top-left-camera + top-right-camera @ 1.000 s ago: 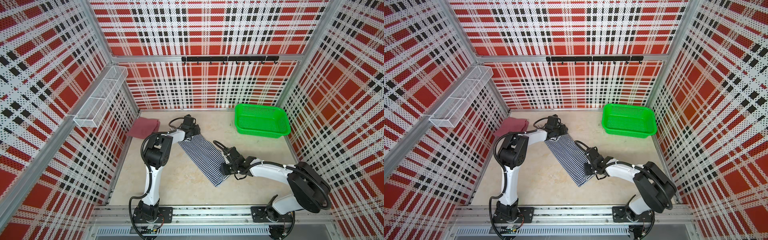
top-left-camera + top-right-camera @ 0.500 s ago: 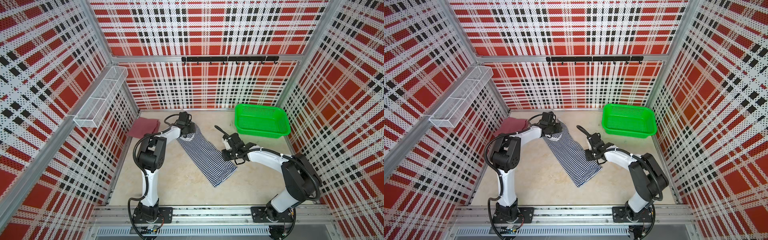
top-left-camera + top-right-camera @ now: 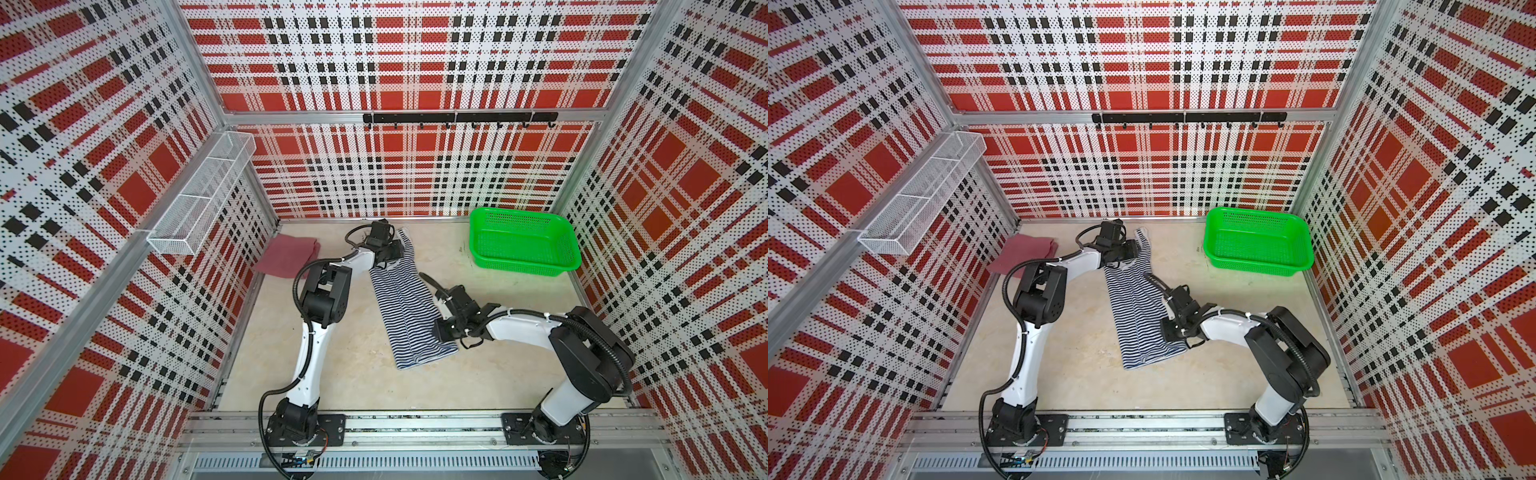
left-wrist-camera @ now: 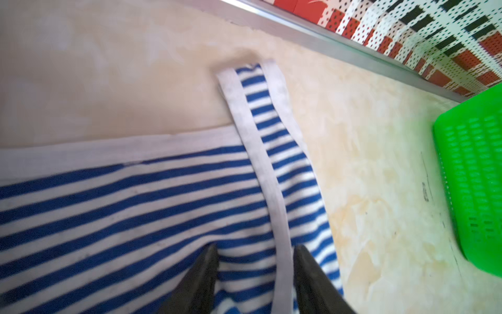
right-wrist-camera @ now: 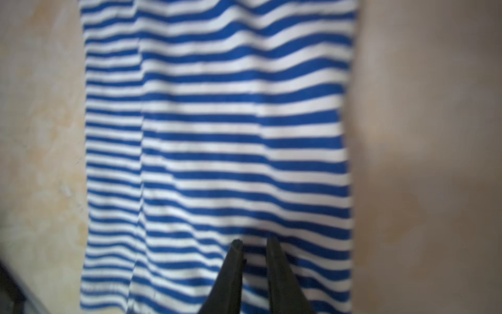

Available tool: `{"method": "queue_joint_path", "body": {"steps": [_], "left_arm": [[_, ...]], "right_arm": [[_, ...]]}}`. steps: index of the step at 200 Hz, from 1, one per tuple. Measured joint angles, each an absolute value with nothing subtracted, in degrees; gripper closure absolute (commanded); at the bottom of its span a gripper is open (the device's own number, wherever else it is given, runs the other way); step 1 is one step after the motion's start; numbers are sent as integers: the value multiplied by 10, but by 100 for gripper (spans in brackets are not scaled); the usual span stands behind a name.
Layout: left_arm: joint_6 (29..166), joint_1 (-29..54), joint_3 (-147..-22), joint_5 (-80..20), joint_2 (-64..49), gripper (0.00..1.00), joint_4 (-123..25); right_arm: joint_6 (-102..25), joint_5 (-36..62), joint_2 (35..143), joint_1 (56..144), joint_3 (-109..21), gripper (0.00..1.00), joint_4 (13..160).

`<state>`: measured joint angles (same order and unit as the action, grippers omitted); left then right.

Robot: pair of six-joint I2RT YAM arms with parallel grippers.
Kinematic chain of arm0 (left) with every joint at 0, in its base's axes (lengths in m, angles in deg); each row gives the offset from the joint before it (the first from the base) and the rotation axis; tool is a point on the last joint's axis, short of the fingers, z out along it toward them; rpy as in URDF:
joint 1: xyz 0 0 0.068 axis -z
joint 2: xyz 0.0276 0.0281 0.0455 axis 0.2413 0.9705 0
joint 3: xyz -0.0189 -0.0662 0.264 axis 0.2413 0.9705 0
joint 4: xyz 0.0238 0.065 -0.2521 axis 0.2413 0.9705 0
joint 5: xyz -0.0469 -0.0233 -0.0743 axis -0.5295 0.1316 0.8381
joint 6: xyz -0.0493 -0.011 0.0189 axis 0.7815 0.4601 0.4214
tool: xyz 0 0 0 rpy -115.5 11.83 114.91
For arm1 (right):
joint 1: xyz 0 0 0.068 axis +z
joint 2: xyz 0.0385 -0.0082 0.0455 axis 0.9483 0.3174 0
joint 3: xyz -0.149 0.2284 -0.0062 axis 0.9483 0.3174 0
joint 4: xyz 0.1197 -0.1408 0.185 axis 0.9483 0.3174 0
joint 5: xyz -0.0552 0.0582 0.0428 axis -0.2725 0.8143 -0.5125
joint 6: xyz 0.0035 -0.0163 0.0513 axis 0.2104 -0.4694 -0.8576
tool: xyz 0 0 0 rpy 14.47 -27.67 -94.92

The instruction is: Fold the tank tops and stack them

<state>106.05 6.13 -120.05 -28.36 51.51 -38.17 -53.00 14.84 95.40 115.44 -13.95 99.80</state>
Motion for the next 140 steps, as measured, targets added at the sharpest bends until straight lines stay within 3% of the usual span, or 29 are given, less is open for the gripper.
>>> {"method": "queue_joint_path", "body": {"steps": [34, 52, 77, 89, 109, 140], "left_arm": [[1042, 81, -1273, -265, 554, 35, -361], [1023, 88, -1259, -267, 536, 12, -348], [1000, 93, -1172, -282, 439, 2, -311], [995, 92, -1121, -298, 368, 4, -301], [995, 88, -1010, -326, 210, 16, -304], [1033, 83, -800, -347, -38, 32, -328]], "right_arm": [[-569, 153, 949, 1211, -188, 51, 1040], [-581, 138, 929, 1192, -207, 47, 1053], [-590, 133, 887, 1140, -206, 45, 1067], [-590, 134, 873, 1118, -203, 46, 1079], [-587, 143, 859, 1087, -190, 49, 1102], [-580, 190, 854, 1063, -151, 61, 1129]]}}
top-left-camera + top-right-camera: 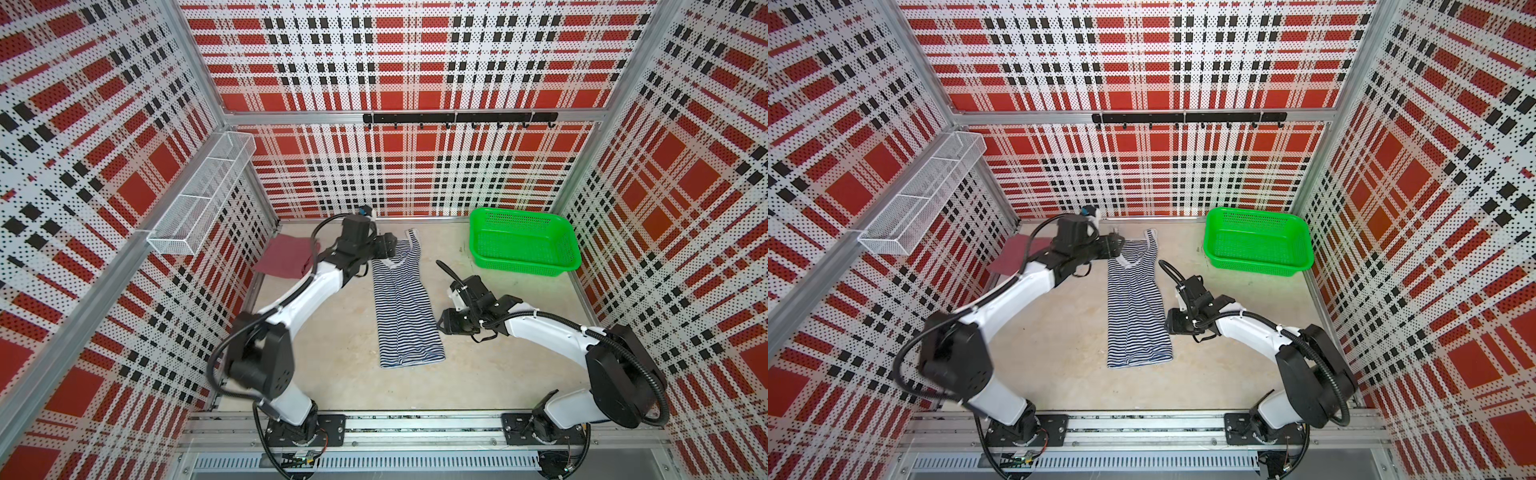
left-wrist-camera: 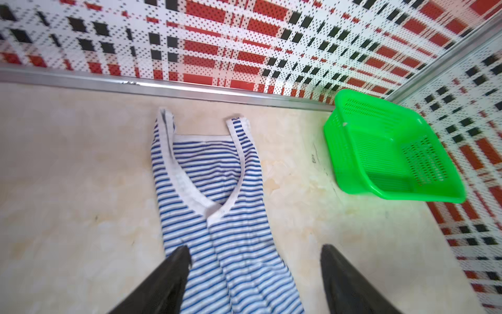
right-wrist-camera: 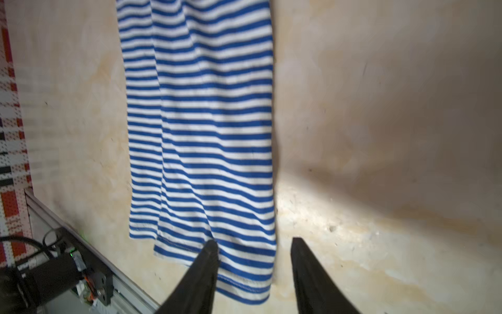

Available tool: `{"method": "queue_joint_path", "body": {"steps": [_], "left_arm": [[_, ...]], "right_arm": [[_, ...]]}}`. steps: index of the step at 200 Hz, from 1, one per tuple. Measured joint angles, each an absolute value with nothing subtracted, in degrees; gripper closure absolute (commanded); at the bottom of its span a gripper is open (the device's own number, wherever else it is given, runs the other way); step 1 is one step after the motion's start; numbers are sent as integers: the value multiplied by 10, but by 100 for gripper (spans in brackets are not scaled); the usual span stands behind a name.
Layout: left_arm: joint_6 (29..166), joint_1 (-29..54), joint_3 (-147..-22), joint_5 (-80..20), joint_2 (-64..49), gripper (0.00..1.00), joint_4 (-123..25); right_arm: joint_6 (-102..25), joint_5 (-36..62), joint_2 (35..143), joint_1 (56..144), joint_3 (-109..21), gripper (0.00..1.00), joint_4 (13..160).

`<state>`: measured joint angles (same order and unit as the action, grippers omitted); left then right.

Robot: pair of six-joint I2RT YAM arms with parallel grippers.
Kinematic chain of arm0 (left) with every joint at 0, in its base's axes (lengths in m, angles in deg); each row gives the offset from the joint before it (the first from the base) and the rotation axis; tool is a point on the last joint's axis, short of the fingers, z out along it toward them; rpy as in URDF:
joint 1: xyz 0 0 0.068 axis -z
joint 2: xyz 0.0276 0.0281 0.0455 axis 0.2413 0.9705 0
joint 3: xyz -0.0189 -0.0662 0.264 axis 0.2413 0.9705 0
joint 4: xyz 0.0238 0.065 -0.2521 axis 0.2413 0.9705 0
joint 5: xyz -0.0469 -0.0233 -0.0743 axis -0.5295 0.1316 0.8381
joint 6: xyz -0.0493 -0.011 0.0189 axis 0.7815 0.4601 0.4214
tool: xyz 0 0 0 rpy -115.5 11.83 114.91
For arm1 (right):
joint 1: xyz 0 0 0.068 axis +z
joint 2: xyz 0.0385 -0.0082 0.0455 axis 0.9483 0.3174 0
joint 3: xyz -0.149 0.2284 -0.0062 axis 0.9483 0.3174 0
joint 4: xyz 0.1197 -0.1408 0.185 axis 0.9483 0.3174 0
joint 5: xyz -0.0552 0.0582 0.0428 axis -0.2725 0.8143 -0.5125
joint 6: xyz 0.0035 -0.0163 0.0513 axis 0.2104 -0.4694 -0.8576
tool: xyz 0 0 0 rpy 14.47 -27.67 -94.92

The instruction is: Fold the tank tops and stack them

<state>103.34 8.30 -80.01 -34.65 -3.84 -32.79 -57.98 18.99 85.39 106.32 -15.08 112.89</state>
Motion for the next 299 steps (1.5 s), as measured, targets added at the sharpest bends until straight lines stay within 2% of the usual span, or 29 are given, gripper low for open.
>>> {"method": "queue_joint_path", "body": {"steps": [37, 79, 127, 165, 195, 209, 232, 244, 252, 269, 290, 299], "left_arm": [[1129, 98, -556, -319, -195, 36, -312], [1268, 144, -366, -246, -297, 35, -300], [1353, 187, -321, -204, -300, 39, -329], [1381, 211, -304, -194, -278, 52, -352], [1391, 221, -292, -183, -266, 56, -382], [1397, 221, -284, -177, -260, 62, -406], [1403, 223, -275, -169, -244, 81, -436], [1405, 225, -274, -169, -238, 93, -436], [1405, 225, -274, -171, -238, 100, -430], [1404, 227, -274, -175, -250, 100, -417], [1405, 234, -276, -181, -286, 100, -379], [1407, 241, -278, -186, -307, 100, -359]], "right_arm": [[-579, 257, 855, 1054, -116, 64, 1139], [-599, 314, 856, 1054, -83, 56, 1107], [-617, 332, 866, 1054, -57, 54, 1074], [-625, 337, 875, 1056, -54, 52, 1058], [-627, 342, 881, 1059, -54, 51, 1044], [-628, 346, 887, 1060, -54, 52, 1034], [-635, 346, 894, 1072, -56, 60, 1022], [-637, 342, 897, 1079, -59, 68, 1021], [-638, 336, 899, 1086, -61, 78, 1026], [-635, 319, 899, 1100, -66, 91, 1045], [-636, 295, 895, 1117, -75, 100, 1076], [-635, 283, 886, 1126, -79, 100, 1095]]}}
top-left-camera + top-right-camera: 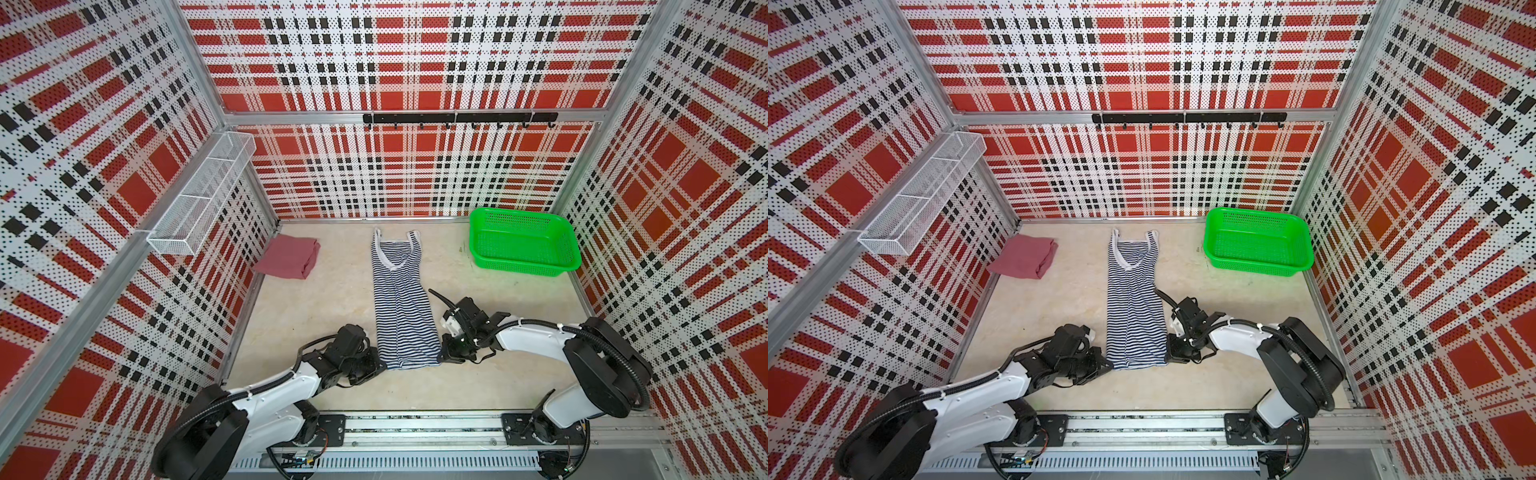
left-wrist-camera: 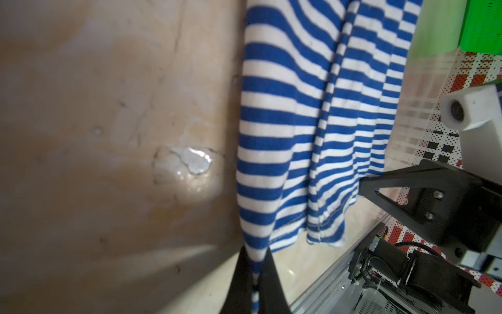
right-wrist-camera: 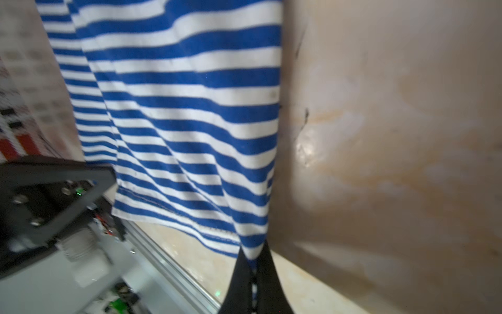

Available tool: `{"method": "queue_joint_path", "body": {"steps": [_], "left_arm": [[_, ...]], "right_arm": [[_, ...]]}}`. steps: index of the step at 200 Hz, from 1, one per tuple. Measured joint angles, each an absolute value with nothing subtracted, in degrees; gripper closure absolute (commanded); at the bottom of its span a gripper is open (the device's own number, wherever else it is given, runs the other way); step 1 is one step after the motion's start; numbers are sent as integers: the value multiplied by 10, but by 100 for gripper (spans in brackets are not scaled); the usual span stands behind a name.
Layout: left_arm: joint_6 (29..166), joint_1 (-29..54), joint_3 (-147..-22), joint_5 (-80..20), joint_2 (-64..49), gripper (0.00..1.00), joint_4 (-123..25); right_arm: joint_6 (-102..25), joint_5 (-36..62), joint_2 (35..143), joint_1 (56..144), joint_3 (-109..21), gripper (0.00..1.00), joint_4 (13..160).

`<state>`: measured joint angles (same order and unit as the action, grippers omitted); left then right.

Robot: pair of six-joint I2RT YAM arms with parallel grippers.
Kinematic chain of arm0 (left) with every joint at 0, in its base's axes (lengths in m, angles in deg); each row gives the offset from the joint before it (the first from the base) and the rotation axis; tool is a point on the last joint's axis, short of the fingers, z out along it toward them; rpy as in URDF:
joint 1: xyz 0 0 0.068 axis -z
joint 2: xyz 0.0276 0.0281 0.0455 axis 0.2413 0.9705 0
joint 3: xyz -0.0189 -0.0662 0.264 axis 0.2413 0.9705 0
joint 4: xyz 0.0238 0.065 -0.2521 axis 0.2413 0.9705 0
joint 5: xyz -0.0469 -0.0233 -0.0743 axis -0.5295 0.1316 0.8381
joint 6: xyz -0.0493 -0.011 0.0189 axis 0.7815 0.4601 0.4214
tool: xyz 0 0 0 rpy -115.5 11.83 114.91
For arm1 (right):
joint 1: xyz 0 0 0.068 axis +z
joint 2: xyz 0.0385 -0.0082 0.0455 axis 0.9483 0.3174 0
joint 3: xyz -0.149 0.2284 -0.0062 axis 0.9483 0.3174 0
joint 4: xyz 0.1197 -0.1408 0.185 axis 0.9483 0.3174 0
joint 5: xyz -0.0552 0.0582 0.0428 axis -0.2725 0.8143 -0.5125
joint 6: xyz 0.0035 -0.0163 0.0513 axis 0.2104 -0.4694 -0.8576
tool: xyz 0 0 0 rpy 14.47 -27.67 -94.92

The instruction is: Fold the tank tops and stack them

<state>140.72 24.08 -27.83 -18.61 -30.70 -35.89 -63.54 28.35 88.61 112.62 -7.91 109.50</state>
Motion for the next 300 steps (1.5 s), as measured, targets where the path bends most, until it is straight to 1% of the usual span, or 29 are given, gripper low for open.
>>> {"method": "queue_joint_path", "body": {"steps": [38, 54, 70, 101, 133, 180, 245, 296, 300], "left_arm": [[1422, 260, -321, -214, -406, 100, -266], [1419, 255, -355, -225, -413, 100, -242], [1404, 245, -394, -234, -397, 100, -223], [1352, 204, -454, -244, -340, 100, -204], [1281, 140, -492, -249, -284, 100, -197], [1189, 58, -544, -242, -181, 100, -233], [1115, 29, -669, -230, -20, 100, -281], [1073, 2, -802, -214, 117, 100, -304], [1071, -1, -811, -213, 132, 92, -307]], "right_arm": [[-622, 246, 830, 1148, -125, 100, 1184], [-605, 230, 820, 1148, -170, 100, 1223], [-582, 214, 824, 1148, -223, 100, 1259], [-522, 175, 862, 1141, -321, 100, 1313], [-457, 142, 924, 1119, -397, 100, 1344], [-363, 118, 1030, 1094, -506, 100, 1352], [-268, 122, 1176, 1048, -691, 100, 1351], [-234, 149, 1273, 1019, -819, 100, 1360], [-232, 152, 1281, 1016, -828, 100, 1359]]}}
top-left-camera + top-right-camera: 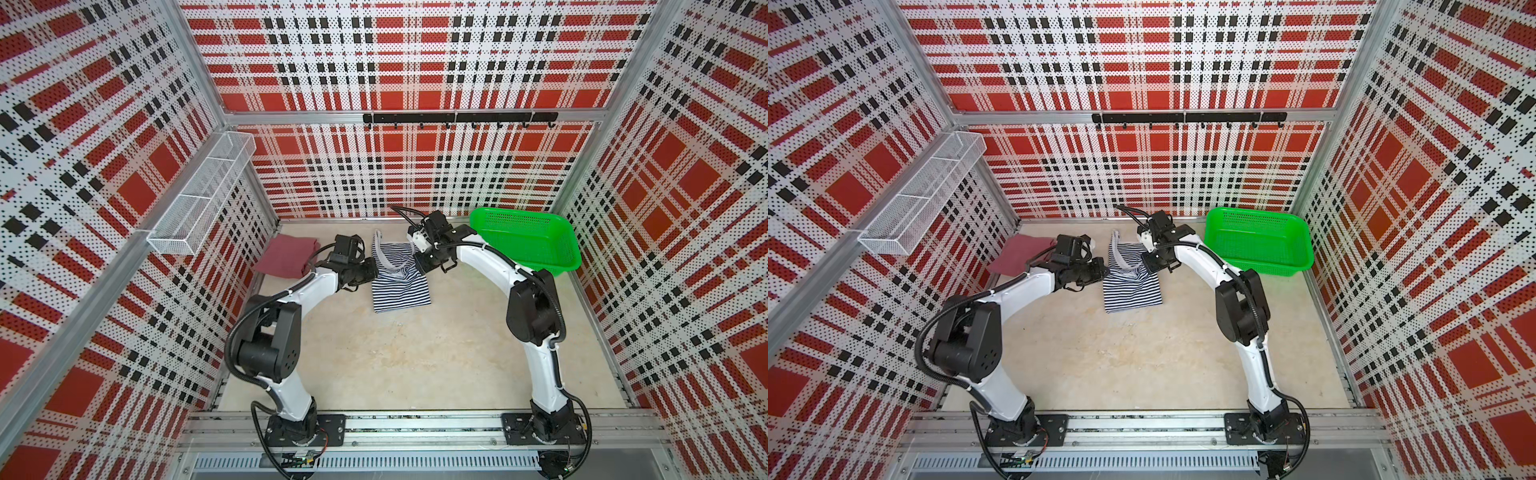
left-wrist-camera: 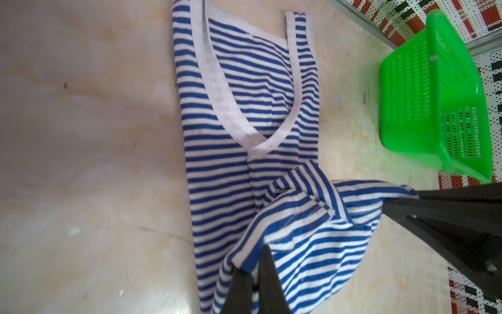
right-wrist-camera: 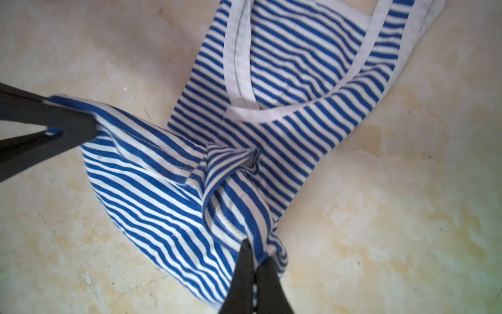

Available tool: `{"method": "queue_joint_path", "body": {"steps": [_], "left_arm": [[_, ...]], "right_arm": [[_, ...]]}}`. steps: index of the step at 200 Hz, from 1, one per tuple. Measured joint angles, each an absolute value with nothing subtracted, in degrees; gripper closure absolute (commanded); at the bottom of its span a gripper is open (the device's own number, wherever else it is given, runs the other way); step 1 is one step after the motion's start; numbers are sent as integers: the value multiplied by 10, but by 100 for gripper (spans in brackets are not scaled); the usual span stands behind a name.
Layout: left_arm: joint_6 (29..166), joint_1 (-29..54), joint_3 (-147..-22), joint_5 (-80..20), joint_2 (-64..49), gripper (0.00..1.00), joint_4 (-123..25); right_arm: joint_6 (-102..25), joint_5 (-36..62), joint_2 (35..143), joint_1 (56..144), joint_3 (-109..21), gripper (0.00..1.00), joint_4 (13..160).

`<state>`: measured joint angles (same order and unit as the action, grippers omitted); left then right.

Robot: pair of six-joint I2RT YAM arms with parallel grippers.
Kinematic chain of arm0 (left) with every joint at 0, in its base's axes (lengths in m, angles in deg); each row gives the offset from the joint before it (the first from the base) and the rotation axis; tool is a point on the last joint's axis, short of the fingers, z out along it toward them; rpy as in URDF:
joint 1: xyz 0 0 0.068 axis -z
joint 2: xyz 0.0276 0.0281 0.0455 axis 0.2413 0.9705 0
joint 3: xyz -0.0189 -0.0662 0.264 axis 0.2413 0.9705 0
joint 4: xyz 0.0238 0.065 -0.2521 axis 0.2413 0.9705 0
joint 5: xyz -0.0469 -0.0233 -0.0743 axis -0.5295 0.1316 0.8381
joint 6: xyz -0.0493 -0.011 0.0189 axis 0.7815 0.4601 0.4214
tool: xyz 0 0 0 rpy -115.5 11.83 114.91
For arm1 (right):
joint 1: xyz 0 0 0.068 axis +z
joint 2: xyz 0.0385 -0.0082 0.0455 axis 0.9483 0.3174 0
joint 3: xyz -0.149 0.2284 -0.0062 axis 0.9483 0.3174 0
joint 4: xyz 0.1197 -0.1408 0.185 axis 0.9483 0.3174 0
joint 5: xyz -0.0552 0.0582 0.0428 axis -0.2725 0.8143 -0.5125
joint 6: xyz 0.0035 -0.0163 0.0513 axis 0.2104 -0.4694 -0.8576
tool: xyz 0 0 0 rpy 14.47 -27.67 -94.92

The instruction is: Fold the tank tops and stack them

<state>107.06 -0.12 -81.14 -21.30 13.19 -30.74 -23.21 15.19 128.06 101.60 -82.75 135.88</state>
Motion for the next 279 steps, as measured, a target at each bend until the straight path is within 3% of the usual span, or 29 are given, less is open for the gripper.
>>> {"method": "queue_joint_path", "body": {"steps": [16, 28, 42, 57, 85, 109, 133, 168, 199, 226, 258, 279], "left_arm": [[1060, -15, -848, -203, 186, 56, -317], [1059, -21, -863, -200, 216, 41, -326], [1053, -33, -876, -193, 238, 30, -317], [1048, -42, -909, -192, 255, 29, -317], [1046, -50, -908, -213, 218, 32, -327], [1054, -36, -851, -236, 153, 39, -347], [1086, 31, -782, -248, 120, 44, -389], [1129, 113, -713, -247, 148, 50, -432], [1154, 120, -691, -249, 175, 53, -466], [1164, 137, -657, -251, 159, 52, -496], [1173, 164, -587, -249, 61, 44, -444], [1175, 152, -584, -251, -24, 43, -391]], "right_arm": [[-234, 169, 1313, 1004, -863, 71, 1356], [-234, 176, 1331, 994, -876, 44, 1346], [-243, 186, 1346, 980, -885, 29, 1348], [-255, 189, 1354, 963, -896, 20, 1336], [-287, 174, 1330, 929, -866, 21, 1307], [-319, 175, 1276, 912, -773, 38, 1274], [-358, 204, 1223, 929, -656, 56, 1211], [-425, 247, 1202, 981, -526, 59, 1117], [-462, 253, 1201, 1008, -465, 72, 1063], [-489, 247, 1161, 1013, -390, 70, 1012], [-507, 249, 1070, 1015, -296, 52, 1027], [-503, 264, 1033, 1004, -294, 47, 1055]]}}
